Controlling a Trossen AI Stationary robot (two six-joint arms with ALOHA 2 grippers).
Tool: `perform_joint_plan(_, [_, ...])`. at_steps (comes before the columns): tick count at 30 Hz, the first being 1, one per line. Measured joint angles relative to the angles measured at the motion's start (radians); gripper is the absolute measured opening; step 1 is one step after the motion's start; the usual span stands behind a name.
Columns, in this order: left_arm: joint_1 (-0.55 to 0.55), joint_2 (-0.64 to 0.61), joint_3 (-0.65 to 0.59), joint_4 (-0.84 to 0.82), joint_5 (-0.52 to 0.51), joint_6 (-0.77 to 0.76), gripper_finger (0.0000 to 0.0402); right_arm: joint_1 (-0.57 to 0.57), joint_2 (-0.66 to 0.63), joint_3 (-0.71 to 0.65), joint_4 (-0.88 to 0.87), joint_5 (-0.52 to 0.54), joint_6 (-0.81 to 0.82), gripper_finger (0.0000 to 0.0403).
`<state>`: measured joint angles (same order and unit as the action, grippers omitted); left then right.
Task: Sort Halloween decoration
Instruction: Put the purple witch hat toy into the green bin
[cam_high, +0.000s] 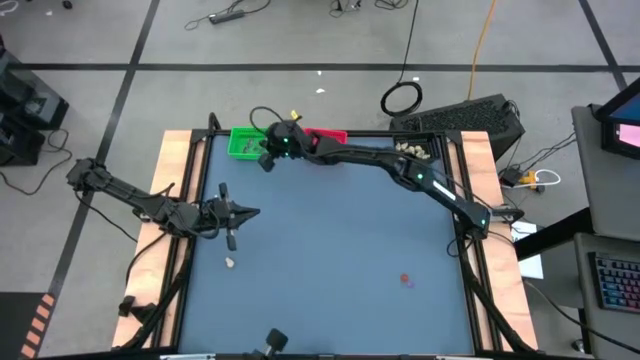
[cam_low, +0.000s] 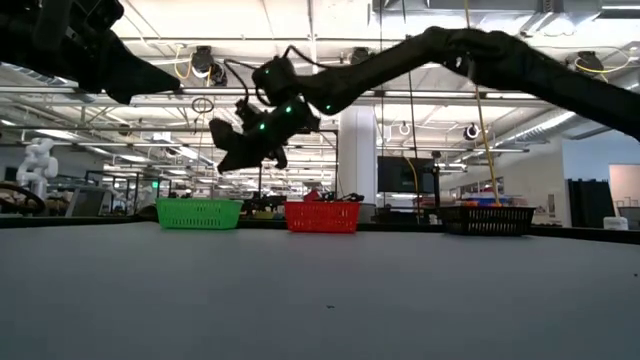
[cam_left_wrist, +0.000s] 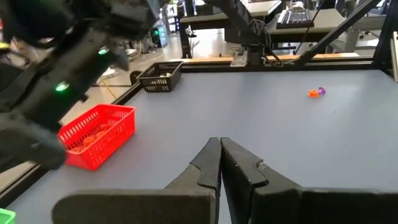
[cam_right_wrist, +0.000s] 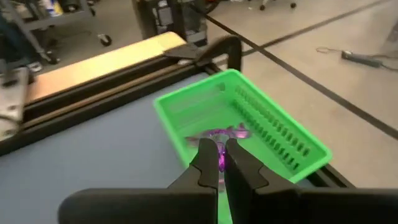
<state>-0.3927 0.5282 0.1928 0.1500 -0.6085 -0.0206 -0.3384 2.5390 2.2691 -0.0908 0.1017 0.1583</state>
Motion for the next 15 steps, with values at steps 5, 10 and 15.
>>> perform_joint_plan(5, [0.000,0.000,0.000,0.001,0.001,0.001,0.0017,-0.025,0.084,0.076,0.015,0.001,0.057,0.0002])
perform_joint_plan(10, [0.000,0.000,0.000,0.002,0.002,0.001,0.0017,-0.049,0.124,0.075,0.001,-0.002,0.115,0.0004])
perform_joint_plan(15, [0.000,0.000,0.000,0.006,0.002,0.001,0.0017,-0.055,0.143,0.075,0.011,-0.001,0.121,0.0006])
